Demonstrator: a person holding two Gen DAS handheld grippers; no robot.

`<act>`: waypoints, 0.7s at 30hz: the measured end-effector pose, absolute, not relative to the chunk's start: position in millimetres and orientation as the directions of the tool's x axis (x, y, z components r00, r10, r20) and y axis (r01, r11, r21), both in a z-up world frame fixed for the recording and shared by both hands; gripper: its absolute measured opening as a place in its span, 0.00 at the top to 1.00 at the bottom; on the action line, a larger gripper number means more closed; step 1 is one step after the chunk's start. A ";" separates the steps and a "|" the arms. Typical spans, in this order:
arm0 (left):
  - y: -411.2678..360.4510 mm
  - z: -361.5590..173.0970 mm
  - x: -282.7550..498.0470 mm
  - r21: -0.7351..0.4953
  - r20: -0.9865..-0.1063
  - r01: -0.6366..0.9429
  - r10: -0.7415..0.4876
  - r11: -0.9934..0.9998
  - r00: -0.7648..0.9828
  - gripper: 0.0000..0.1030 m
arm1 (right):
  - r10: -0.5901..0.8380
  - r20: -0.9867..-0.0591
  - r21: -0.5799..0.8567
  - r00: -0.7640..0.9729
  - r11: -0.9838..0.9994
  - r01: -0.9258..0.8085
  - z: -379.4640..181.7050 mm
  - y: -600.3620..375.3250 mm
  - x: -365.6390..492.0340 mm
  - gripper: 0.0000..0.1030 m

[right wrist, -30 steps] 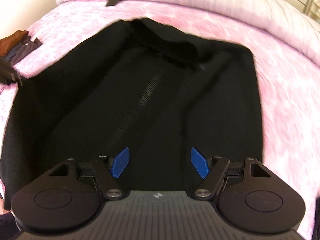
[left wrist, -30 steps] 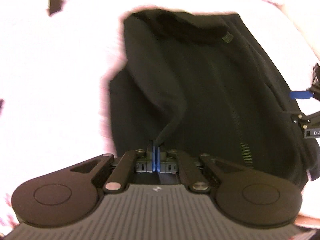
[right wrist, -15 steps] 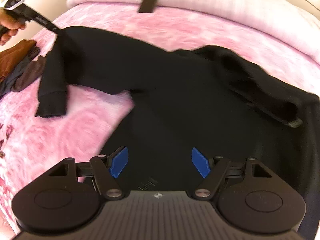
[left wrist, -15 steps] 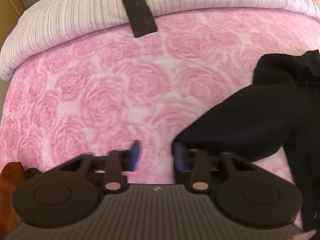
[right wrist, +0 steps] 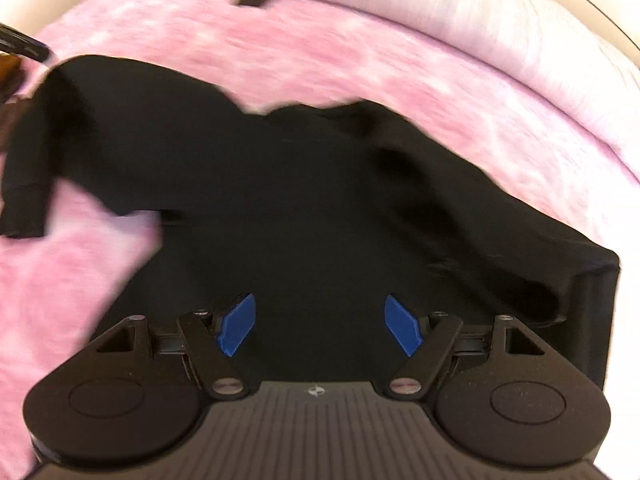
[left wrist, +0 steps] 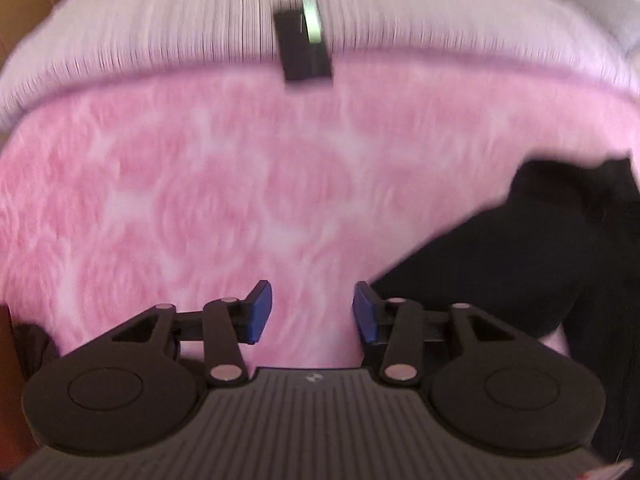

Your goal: Fold clothes

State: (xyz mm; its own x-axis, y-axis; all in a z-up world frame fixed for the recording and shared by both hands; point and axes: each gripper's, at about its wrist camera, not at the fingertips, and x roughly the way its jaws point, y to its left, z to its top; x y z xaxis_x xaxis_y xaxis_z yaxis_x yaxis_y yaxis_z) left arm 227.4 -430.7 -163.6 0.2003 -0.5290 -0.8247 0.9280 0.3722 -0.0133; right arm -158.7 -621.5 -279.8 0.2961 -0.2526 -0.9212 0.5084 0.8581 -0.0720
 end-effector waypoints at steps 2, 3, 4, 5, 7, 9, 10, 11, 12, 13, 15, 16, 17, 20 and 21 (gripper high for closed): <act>-434.1 -147.9 220.6 -0.006 -0.796 0.921 -0.560 0.388 0.231 0.58 | -0.257 -0.932 -0.077 0.256 0.830 0.552 -289.1 -654.7 -171.7 0.32; -437.3 -141.5 213.9 0.015 -0.789 0.922 -0.562 0.386 0.248 0.58 | -0.250 -0.938 -0.067 0.241 0.812 0.580 -294.4 -668.4 -177.6 0.33; -443.3 -138.8 200.5 0.032 -0.787 0.933 -0.566 0.357 0.244 0.58 | -0.238 -0.944 -0.053 0.227 0.792 0.609 -299.8 -681.7 -183.9 0.35; -450.0 -137.1 185.3 0.048 -0.787 0.946 -0.571 0.321 0.233 0.58 | -0.224 -0.951 -0.044 0.211 0.778 0.626 -305.4 -691.6 -189.8 0.37; -466.9 -138.7 151.2 0.064 -0.791 0.970 -0.581 0.236 0.194 0.58 | -0.194 -0.965 -0.032 0.177 0.757 0.653 -316.8 -708.6 -201.5 0.42; -492.3 -152.0 109.0 0.053 -0.803 0.990 -0.583 0.131 0.120 0.58 | -0.170 -0.968 -0.015 0.187 0.778 0.628 -322.1 -722.0 -207.2 0.42; -506.6 -161.4 88.9 0.042 -0.809 0.995 -0.582 0.089 0.086 0.58 | -0.166 -0.965 -0.010 0.205 0.801 0.599 -322.0 -728.4 -207.8 0.44; -520.7 -170.7 69.6 0.030 -0.813 0.998 -0.580 0.050 0.053 0.58 | -0.190 -0.953 -0.016 0.234 0.807 0.590 -314.7 -736.6 -209.1 0.48; -534.8 -177.9 51.6 0.016 -0.812 1.000 -0.584 0.017 0.023 0.59 | -0.226 -0.937 -0.026 0.268 0.807 0.590 -304.4 -745.6 -210.8 0.55; -548.9 -184.5 33.9 0.002 -0.808 1.000 -0.589 -0.014 -0.007 0.59 | -0.261 -0.917 -0.035 0.301 0.806 0.591 -294.1 -754.6 -212.4 0.56; -574.9 -195.5 5.5 -0.016 -0.804 0.997 -0.592 -0.070 -0.054 0.59 | -0.328 -0.871 -0.054 0.365 0.804 0.593 -273.5 -772.6 -215.7 0.52; -587.8 -200.8 -8.2 -0.025 -0.802 0.995 -0.592 -0.097 -0.078 0.59 | -0.360 -0.845 -0.064 0.396 0.802 0.594 -263.3 -781.6 -217.4 0.43; -599.8 -206.9 -20.4 -0.022 -0.803 0.992 -0.589 -0.121 -0.090 0.59 | -0.392 -0.816 -0.073 0.426 0.800 0.596 -253.0 -790.6 -219.0 0.40; -633.3 -223.5 -49.4 -0.017 -0.815 0.980 -0.565 -0.197 -0.128 0.59 | -0.478 -0.716 -0.099 0.509 0.791 0.603 -222.1 -817.5 -224.0 0.39; -642.4 -228.1 -57.1 -0.009 -0.817 0.974 -0.560 -0.225 -0.137 0.59 | -0.477 -0.717 -0.099 0.508 0.791 0.603 -221.2 -815.5 -228.0 0.39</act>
